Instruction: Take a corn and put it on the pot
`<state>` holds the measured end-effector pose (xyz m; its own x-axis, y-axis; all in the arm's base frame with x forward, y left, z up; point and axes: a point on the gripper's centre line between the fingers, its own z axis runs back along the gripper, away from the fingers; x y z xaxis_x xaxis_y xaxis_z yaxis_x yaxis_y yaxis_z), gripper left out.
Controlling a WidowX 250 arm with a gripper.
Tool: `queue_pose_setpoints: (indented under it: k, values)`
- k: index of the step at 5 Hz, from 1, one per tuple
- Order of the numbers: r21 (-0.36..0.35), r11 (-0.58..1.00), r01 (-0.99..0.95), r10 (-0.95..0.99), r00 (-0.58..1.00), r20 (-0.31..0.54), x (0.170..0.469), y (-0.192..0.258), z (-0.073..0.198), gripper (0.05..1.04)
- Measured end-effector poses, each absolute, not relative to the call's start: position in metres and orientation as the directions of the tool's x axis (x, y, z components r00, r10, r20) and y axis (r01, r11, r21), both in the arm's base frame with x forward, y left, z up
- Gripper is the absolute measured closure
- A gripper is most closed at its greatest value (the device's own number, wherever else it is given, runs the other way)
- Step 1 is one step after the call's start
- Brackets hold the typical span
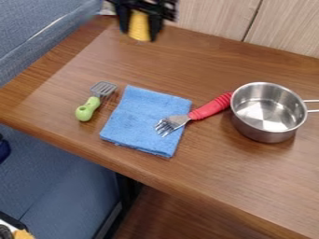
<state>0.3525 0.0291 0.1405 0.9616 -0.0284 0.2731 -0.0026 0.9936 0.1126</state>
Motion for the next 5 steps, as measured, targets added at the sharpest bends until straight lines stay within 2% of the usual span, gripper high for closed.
queue_pose_setpoints:
  k: [2,3,4,5]
  values:
    - [0.091,0.969,0.228,-0.245,0.921,0.302,0.340,-0.070,0.131,0.438]
    - [0.098,0.938,0.333,-0.348,0.899,0.266,0.334,-0.117,0.109,0.438]
    - [0.103,0.925,0.366,-0.380,0.888,0.259,0.339,-0.147,0.094,0.438]
    - [0.115,0.918,0.378,-0.395,0.886,0.241,0.343,-0.158,0.079,0.438]
